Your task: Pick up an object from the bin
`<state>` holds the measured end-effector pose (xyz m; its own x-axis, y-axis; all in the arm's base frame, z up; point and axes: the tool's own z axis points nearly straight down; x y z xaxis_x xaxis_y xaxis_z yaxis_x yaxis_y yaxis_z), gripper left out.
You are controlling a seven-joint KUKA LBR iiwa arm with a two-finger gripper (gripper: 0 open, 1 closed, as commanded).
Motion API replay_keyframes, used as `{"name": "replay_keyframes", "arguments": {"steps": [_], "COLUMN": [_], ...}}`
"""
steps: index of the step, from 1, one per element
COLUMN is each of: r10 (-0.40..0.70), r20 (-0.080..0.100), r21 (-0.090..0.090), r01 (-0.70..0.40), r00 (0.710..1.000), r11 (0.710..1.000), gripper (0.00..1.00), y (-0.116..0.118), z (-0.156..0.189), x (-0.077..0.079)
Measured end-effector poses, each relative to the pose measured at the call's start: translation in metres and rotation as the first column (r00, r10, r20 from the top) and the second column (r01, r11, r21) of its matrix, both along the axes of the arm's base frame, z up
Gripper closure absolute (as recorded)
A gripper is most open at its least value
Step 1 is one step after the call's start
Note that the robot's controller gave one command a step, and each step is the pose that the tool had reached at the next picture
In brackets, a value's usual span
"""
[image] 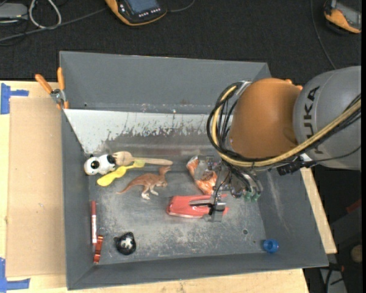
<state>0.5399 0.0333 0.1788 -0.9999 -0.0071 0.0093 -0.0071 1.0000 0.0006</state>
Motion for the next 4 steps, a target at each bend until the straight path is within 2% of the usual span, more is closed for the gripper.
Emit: {"name": "replay_keyframes", "arguments": {"steps": [1, 2, 3, 4], "r10": [-0.001, -0.097, -0.056, -0.185], "r20": [0.008, 0.010, 0.011, 0.005], "r21": [0.000, 0.001, 0.001, -0.003], "r01": [0.001, 0.097, 0.056, 0.185], "r00": [1.000, 0.995, 0.998, 0.983], "r11": [1.000, 0.995, 0.998, 0.983], "gripper": [0.00, 0.00, 0.00, 1.00], "y": [0.000, -0.004, 0.018, -0.022], "z": [0.004, -0.037, -0.080, -0.109], "x": [0.002, 0.004, 0.003, -0.017]}}
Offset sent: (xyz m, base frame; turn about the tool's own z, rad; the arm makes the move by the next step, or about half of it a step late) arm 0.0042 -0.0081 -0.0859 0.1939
